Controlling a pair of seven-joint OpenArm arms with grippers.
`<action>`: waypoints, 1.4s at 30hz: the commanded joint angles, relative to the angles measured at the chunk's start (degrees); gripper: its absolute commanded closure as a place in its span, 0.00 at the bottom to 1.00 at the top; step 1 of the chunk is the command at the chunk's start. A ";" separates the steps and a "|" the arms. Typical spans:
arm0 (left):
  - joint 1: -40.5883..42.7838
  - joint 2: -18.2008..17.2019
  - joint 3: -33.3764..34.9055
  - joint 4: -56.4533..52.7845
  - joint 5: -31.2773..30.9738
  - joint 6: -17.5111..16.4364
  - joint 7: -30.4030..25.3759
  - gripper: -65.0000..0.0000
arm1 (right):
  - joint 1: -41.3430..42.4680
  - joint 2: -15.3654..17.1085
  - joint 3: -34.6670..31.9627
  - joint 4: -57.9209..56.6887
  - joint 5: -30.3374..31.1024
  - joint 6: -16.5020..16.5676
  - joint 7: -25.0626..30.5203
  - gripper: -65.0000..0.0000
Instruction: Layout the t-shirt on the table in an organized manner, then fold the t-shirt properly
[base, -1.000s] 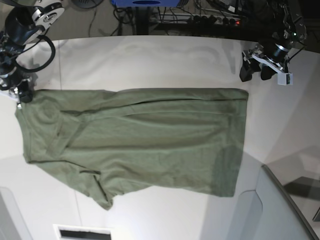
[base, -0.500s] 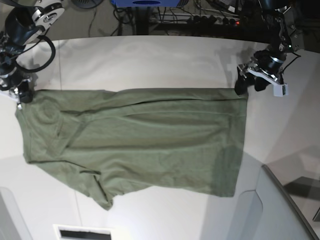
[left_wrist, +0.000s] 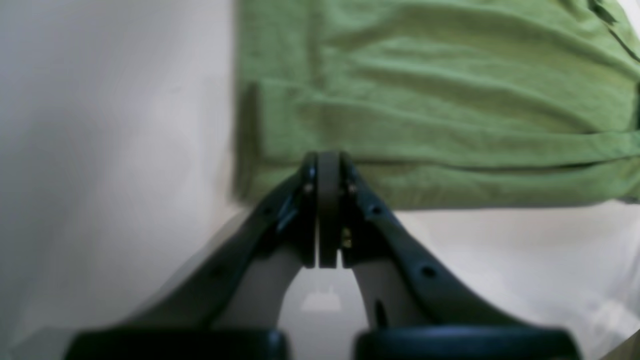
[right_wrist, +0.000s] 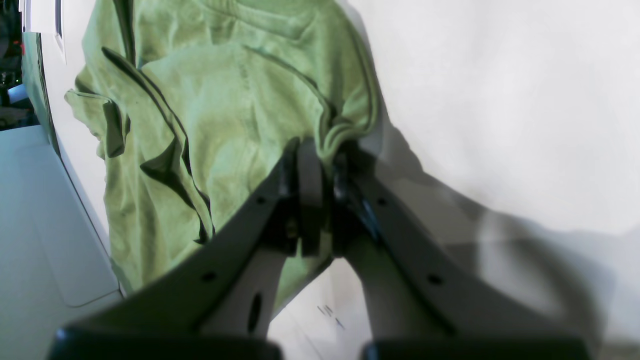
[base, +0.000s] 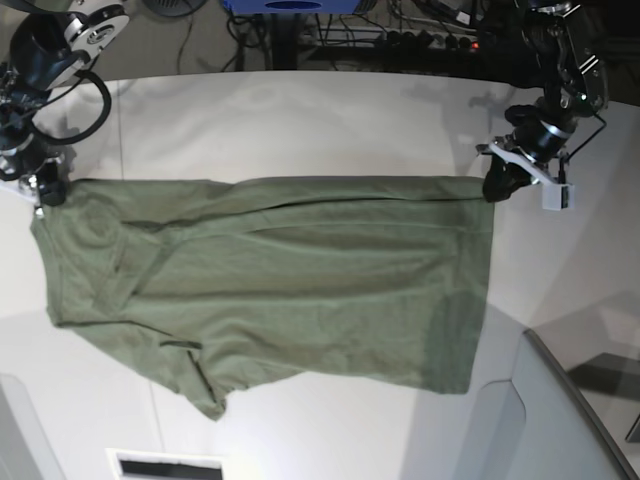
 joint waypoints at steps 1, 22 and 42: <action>-1.06 -0.78 -0.32 0.07 -0.57 -0.21 -1.24 1.00 | -0.13 -0.03 -0.23 -0.30 -2.61 -1.48 -2.09 0.99; -6.60 0.45 -0.85 -8.54 -0.92 12.01 -1.68 1.00 | -0.13 -0.03 -0.23 -0.30 -2.61 -1.48 -2.09 0.99; -5.63 1.24 -4.71 -8.02 -0.92 12.09 -1.68 1.00 | -0.13 -0.03 -0.23 -0.30 -2.61 -1.48 -2.09 0.99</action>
